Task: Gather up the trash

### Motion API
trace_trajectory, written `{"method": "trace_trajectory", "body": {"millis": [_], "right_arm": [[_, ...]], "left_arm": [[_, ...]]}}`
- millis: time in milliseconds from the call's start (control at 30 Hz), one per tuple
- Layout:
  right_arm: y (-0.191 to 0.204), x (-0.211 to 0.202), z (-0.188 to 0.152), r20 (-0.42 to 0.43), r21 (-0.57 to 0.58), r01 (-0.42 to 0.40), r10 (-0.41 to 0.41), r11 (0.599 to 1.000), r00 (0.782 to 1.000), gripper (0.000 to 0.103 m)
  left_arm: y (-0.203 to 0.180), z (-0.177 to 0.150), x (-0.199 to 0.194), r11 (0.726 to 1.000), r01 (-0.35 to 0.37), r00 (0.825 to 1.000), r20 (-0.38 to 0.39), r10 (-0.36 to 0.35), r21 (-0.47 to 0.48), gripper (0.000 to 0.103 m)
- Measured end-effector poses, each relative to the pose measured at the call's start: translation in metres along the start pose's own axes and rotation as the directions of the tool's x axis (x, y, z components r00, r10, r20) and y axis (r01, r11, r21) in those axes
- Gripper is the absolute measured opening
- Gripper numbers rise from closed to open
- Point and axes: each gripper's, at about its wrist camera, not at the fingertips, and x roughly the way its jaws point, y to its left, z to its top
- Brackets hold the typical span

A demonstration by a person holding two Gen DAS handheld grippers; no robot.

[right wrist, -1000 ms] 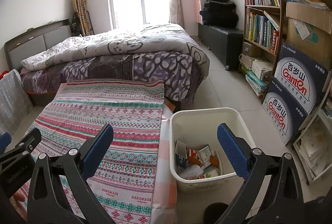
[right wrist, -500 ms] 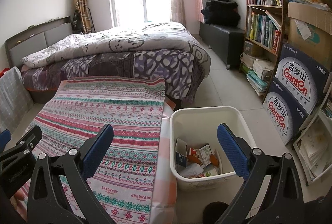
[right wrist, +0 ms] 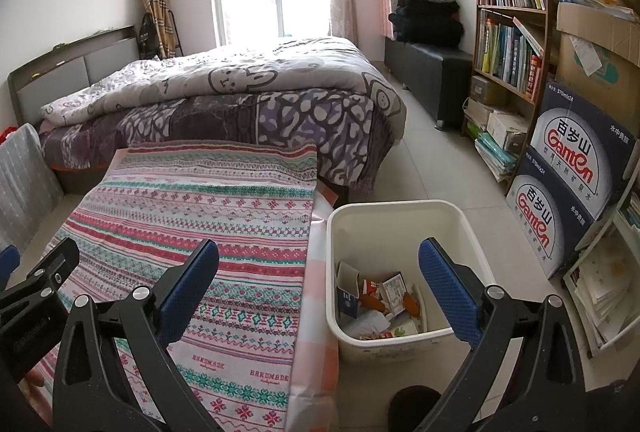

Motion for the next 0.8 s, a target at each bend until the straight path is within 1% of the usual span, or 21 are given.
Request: {"method": "trace_trajectory", "body": {"millis": [333,533,800], "right_arm": [[-0.0012,0.0001,-0.0001,0.004,0.001,0.001,-0.001,1.0,1.0,0.096],[-0.0009,0.0,0.0004,0.004,0.002,0.001,-0.001,1.0,1.0,0.096],[-0.0013,-0.0001,-0.0004,0.001,0.001,0.001,-0.001,1.0,1.0,0.096]], "left_arm": [[-0.0011,-0.0015,-0.0008,1.0,0.019,1.0,0.004,-0.019,0.004,0.095],[-0.0019,0.0,-0.0007,1.0,0.016,1.0,0.007,-0.016,0.0,0.095],[0.0028,0.0002,0.0057,1.0,0.017,0.999,-0.029,-0.018,-0.025,0.095]]}}
